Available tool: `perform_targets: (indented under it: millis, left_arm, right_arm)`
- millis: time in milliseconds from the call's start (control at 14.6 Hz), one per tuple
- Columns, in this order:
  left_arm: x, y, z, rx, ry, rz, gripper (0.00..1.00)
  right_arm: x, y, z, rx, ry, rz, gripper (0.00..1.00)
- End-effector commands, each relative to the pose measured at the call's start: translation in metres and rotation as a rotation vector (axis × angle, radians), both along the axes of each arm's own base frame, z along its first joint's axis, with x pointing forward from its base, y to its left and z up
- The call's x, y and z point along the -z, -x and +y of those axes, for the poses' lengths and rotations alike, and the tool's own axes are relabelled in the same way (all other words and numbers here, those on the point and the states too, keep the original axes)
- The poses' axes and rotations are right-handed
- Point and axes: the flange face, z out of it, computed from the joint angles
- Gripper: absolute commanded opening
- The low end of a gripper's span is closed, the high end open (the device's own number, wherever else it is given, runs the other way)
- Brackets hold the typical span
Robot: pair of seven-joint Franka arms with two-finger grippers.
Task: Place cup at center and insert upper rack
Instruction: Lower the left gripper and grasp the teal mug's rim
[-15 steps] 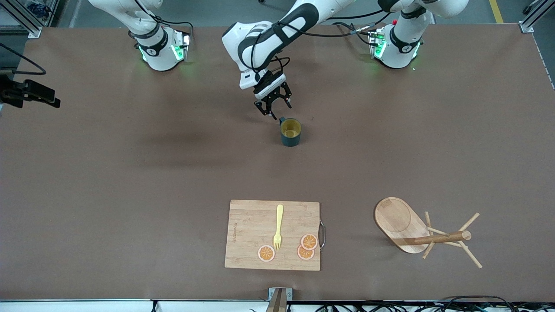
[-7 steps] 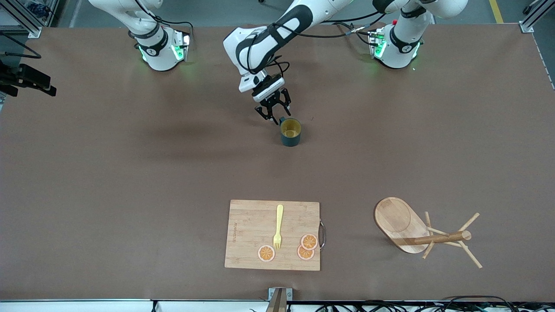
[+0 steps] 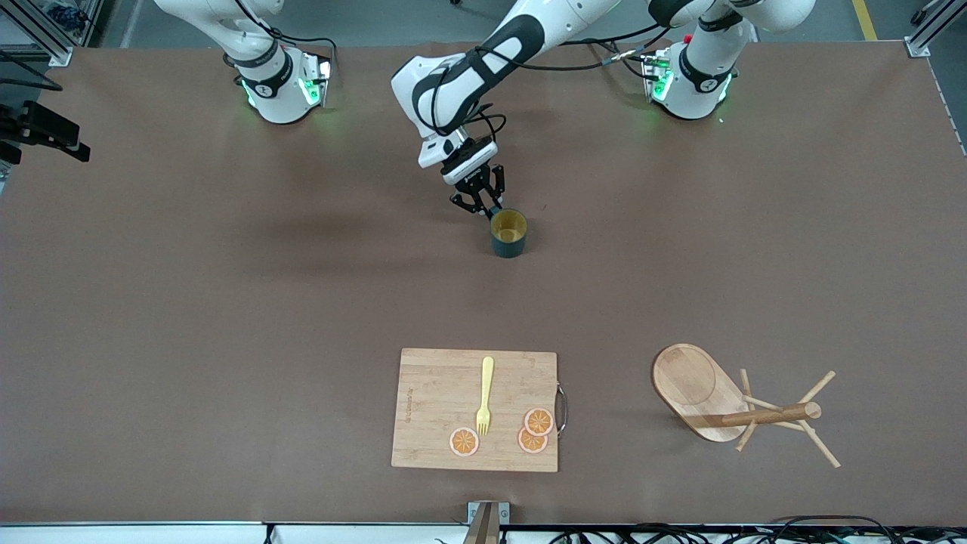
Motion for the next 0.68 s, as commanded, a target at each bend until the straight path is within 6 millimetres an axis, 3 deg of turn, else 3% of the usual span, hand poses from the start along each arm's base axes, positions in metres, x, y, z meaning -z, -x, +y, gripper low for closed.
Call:
perform_targets:
  millis: [0, 137, 205, 274, 411, 616]
  left_arm:
    - [-0.008, -0.008, -0.011, 0.000, 0.020, -0.020, 0.01]
    - [-0.019, -0.014, -0.013, -0.014, 0.036, -0.020, 0.01]
    - [-0.033, -0.019, -0.014, -0.036, 0.057, -0.019, 0.01]
    - [-0.052, -0.028, -0.018, -0.069, 0.092, -0.009, 0.01]
    - [-0.100, -0.067, -0.011, -0.136, 0.151, 0.031, 0.01]
    - [-0.173, -0.117, 0.023, -0.196, 0.216, 0.116, 0.01]
  right_arm:
    - [-0.011, 0.010, -0.004, -0.005, -0.035, -0.028, 1.00]
    - [-0.012, 0.008, -0.004, -0.008, -0.032, -0.041, 1.00]
    - [-0.013, 0.009, -0.004, -0.004, -0.026, -0.041, 1.00]
    - [-0.012, 0.010, -0.002, 0.001, -0.022, -0.034, 1.00]
    - [-0.012, 0.010, 0.001, -0.005, -0.017, -0.032, 1.00]
    - [-0.012, 0.010, -0.001, 0.002, 0.002, -0.035, 1.00]
